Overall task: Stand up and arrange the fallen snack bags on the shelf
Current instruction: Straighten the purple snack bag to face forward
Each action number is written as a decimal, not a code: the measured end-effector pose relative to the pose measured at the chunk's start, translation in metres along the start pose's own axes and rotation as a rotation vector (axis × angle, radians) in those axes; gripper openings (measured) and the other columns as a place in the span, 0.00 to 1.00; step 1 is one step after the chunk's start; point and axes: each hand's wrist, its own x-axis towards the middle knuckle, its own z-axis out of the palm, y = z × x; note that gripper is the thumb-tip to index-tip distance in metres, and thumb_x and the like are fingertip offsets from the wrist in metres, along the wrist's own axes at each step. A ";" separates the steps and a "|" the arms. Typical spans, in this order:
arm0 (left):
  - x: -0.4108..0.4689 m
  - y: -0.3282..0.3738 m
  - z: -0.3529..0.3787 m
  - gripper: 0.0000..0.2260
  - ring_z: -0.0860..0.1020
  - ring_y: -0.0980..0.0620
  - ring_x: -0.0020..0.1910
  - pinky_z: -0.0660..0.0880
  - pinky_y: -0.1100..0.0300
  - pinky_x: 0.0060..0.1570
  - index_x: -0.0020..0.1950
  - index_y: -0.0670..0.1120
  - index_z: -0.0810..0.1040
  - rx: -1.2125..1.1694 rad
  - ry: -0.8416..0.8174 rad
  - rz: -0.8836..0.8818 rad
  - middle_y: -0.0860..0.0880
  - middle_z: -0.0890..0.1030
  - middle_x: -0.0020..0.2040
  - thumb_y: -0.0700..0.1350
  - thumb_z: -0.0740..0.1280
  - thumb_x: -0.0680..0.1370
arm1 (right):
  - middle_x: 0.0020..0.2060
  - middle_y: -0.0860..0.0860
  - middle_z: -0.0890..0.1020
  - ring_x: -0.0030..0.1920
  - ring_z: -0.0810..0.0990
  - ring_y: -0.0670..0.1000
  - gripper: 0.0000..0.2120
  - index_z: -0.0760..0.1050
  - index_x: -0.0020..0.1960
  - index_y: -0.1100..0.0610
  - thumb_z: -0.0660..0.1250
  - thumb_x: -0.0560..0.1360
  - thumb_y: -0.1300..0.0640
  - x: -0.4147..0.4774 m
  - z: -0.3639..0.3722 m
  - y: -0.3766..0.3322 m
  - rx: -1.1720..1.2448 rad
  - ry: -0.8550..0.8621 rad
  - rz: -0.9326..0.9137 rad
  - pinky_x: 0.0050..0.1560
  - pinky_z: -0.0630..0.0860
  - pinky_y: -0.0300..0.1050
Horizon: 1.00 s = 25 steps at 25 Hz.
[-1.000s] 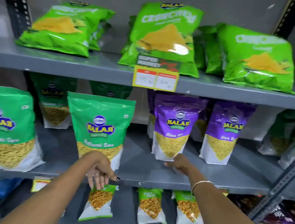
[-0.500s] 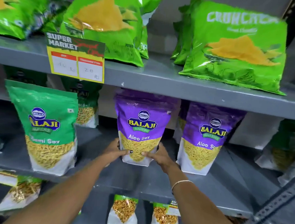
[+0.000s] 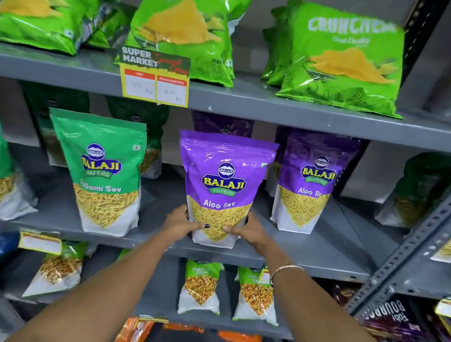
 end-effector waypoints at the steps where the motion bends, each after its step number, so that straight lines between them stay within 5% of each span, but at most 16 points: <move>1: -0.003 -0.001 -0.001 0.24 0.80 0.45 0.55 0.75 0.48 0.61 0.57 0.40 0.76 0.010 0.005 -0.003 0.40 0.82 0.58 0.40 0.77 0.64 | 0.58 0.59 0.78 0.57 0.76 0.53 0.29 0.67 0.64 0.63 0.73 0.65 0.71 -0.003 0.001 0.000 -0.012 0.005 0.002 0.52 0.78 0.38; 4: -0.016 0.002 0.000 0.24 0.80 0.47 0.54 0.75 0.55 0.58 0.58 0.41 0.76 0.006 0.027 0.006 0.44 0.82 0.55 0.43 0.78 0.64 | 0.55 0.57 0.80 0.55 0.77 0.54 0.27 0.68 0.62 0.63 0.72 0.67 0.71 -0.011 0.004 -0.004 -0.059 -0.019 0.011 0.44 0.78 0.28; 7: -0.023 0.001 0.002 0.24 0.80 0.47 0.54 0.74 0.58 0.53 0.58 0.41 0.77 0.003 0.055 0.020 0.44 0.82 0.56 0.44 0.77 0.64 | 0.46 0.49 0.78 0.43 0.76 0.42 0.21 0.67 0.57 0.57 0.69 0.69 0.71 -0.020 0.008 -0.009 -0.035 -0.018 0.071 0.28 0.72 0.22; 9: -0.024 0.001 0.001 0.24 0.79 0.45 0.57 0.74 0.58 0.54 0.58 0.41 0.76 0.013 0.056 0.014 0.43 0.82 0.58 0.45 0.77 0.65 | 0.51 0.51 0.77 0.43 0.75 0.41 0.23 0.67 0.62 0.59 0.69 0.70 0.69 -0.022 0.008 -0.008 -0.034 -0.029 0.073 0.27 0.72 0.22; 14: -0.024 0.007 -0.002 0.30 0.75 0.44 0.63 0.73 0.56 0.57 0.65 0.41 0.70 0.144 -0.043 -0.131 0.44 0.76 0.65 0.51 0.74 0.68 | 0.64 0.61 0.74 0.54 0.77 0.50 0.30 0.64 0.67 0.65 0.70 0.68 0.70 -0.019 0.005 -0.006 -0.084 0.010 0.073 0.41 0.77 0.25; 17: -0.030 0.028 -0.004 0.30 0.71 0.43 0.68 0.71 0.52 0.62 0.66 0.38 0.68 0.367 -0.408 -0.528 0.40 0.72 0.67 0.58 0.64 0.74 | 0.70 0.57 0.66 0.69 0.68 0.54 0.42 0.52 0.73 0.64 0.74 0.67 0.63 -0.022 -0.016 -0.002 -0.111 0.098 0.151 0.64 0.69 0.41; 19: -0.034 0.048 0.011 0.26 0.71 0.43 0.69 0.70 0.51 0.64 0.58 0.37 0.72 0.483 -0.648 -0.652 0.40 0.75 0.64 0.60 0.58 0.76 | 0.70 0.57 0.65 0.71 0.65 0.56 0.43 0.51 0.73 0.65 0.73 0.68 0.62 -0.024 -0.042 0.005 -0.134 0.188 0.178 0.63 0.67 0.42; 22: -0.033 0.073 0.055 0.21 0.71 0.42 0.69 0.69 0.48 0.65 0.49 0.39 0.72 0.525 -0.771 -0.582 0.39 0.76 0.64 0.58 0.57 0.77 | 0.69 0.62 0.67 0.69 0.67 0.59 0.41 0.55 0.71 0.66 0.74 0.68 0.57 -0.021 -0.091 0.016 -0.234 0.388 0.229 0.63 0.69 0.48; 25: -0.014 0.091 0.115 0.21 0.75 0.44 0.55 0.73 0.53 0.54 0.60 0.37 0.71 0.372 -0.560 -0.291 0.37 0.76 0.57 0.53 0.63 0.76 | 0.67 0.64 0.67 0.69 0.64 0.62 0.40 0.58 0.69 0.67 0.74 0.68 0.52 -0.020 -0.150 0.016 -0.386 0.574 0.226 0.68 0.64 0.52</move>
